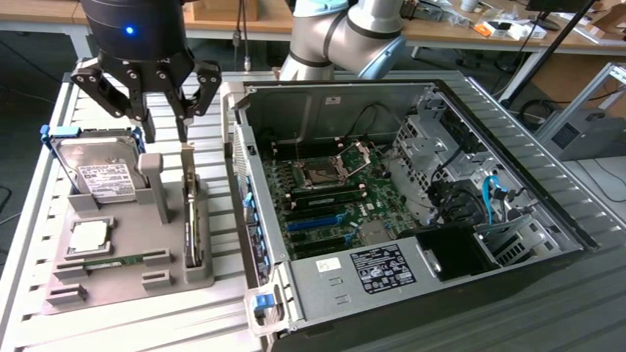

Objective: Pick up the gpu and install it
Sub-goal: 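Pick up the gpu and move the gpu toward the slot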

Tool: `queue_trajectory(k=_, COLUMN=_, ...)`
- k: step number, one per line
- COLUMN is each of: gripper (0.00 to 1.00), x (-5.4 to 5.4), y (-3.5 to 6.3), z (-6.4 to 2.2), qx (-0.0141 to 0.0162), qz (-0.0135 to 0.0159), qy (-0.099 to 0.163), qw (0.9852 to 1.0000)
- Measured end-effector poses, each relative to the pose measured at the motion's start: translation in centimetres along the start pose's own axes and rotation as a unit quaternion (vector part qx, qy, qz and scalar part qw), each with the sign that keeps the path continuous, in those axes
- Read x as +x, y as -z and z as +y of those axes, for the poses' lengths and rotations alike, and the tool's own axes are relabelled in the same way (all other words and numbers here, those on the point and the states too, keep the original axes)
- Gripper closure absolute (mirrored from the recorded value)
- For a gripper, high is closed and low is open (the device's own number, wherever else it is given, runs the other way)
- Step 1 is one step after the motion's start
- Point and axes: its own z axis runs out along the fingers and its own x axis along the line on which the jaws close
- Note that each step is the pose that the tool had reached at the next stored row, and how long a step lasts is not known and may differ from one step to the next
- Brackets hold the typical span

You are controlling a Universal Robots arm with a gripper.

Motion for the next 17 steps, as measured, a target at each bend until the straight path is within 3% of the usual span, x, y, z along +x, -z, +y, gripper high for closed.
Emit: queue_trajectory(k=17, gripper=0.58, x=0.55, y=-0.78, z=-0.45, qx=0.0, qz=0.0, qy=0.0, qw=1.0)
